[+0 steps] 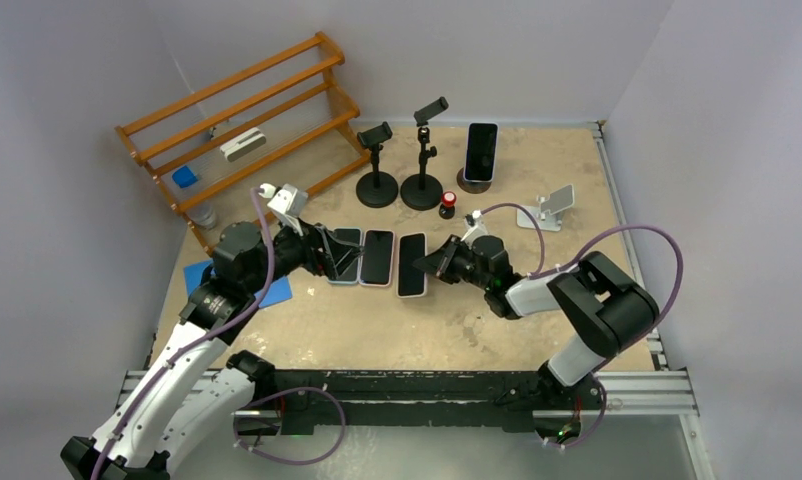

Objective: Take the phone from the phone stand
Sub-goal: Place the phone at the center of the board.

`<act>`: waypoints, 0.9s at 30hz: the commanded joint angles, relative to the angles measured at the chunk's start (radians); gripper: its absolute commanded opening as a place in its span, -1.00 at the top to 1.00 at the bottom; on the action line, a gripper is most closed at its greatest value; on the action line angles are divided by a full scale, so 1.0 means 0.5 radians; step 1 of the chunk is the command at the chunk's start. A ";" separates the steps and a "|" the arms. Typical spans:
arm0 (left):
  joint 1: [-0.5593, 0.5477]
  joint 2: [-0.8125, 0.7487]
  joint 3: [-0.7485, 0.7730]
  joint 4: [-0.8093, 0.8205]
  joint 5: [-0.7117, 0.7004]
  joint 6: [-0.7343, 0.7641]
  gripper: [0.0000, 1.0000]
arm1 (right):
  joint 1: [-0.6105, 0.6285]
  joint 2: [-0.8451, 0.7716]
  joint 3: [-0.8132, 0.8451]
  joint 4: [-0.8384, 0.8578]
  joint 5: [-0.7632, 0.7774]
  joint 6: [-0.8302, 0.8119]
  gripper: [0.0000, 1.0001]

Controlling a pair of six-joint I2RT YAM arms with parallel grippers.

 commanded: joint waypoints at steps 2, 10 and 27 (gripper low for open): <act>0.007 -0.033 -0.001 0.086 0.050 0.014 -0.59 | -0.011 0.046 0.106 0.342 -0.016 0.149 1.00; 0.009 -0.036 -0.007 0.096 0.069 0.008 -0.59 | -0.015 0.138 0.136 0.365 0.071 0.237 1.00; 0.007 -0.034 -0.010 0.100 0.089 0.001 -0.59 | -0.033 0.319 0.212 0.358 0.101 0.265 1.00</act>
